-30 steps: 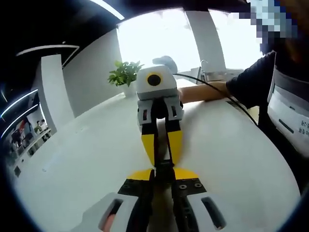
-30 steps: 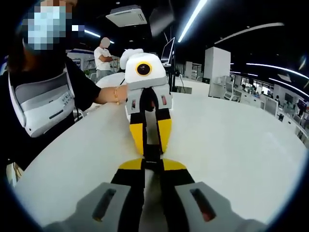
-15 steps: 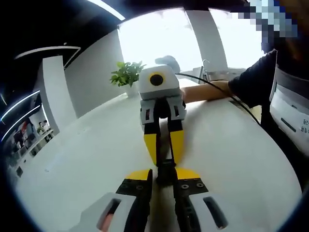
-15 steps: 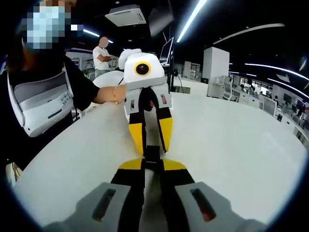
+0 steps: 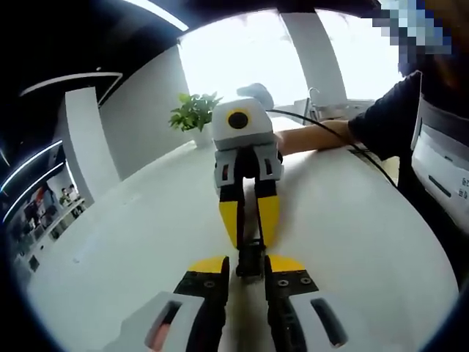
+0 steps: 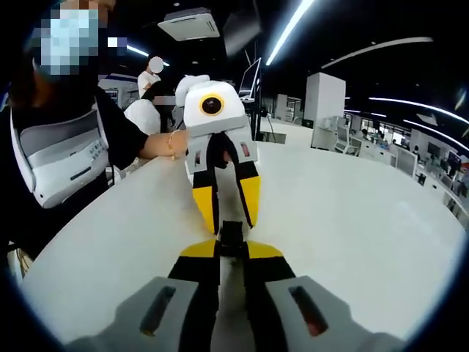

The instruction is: Snap the two parts of the plastic buckle together until the buckle closes and remains connected.

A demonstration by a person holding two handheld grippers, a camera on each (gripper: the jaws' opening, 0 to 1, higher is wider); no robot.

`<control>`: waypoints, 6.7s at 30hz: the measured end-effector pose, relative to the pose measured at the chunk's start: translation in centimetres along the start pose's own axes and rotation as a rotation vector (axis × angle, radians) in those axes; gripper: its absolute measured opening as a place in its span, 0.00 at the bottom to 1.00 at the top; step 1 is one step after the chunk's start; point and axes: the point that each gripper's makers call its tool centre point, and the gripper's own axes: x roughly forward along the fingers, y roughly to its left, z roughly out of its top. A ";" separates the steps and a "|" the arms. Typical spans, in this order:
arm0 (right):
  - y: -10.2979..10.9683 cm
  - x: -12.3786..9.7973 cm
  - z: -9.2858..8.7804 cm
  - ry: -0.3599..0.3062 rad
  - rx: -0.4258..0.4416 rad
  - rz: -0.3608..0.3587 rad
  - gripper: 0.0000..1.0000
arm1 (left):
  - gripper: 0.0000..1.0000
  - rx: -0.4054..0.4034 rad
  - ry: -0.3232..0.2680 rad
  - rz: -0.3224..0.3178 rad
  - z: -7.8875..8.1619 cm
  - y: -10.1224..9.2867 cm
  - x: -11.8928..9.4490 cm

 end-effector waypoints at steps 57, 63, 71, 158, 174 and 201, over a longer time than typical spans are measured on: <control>-12.5 -3.0 0.3 0.118 -0.030 -0.154 0.11 | 0.22 0.007 -0.054 0.112 2.0 2.1 -2.5; -12.7 -2.6 -0.5 0.137 -0.020 -0.136 0.11 | 0.22 0.015 -0.051 0.105 2.0 1.8 -2.4; -12.7 -2.2 -1.4 0.150 -0.013 -0.105 0.11 | 0.22 0.022 -0.052 0.114 2.1 2.0 -2.5; -8.9 -7.8 0.3 0.075 0.033 -0.517 0.18 | 0.20 -0.290 -0.107 0.482 0.9 5.8 -7.3; -3.9 -9.9 1.4 0.029 0.162 -0.734 0.19 | 0.26 -0.365 -0.119 0.652 0.7 2.0 -11.5; 5.2 -15.7 0.7 0.010 0.272 -1.051 0.23 | 0.36 -0.434 -0.100 0.862 0.3 -4.7 -16.8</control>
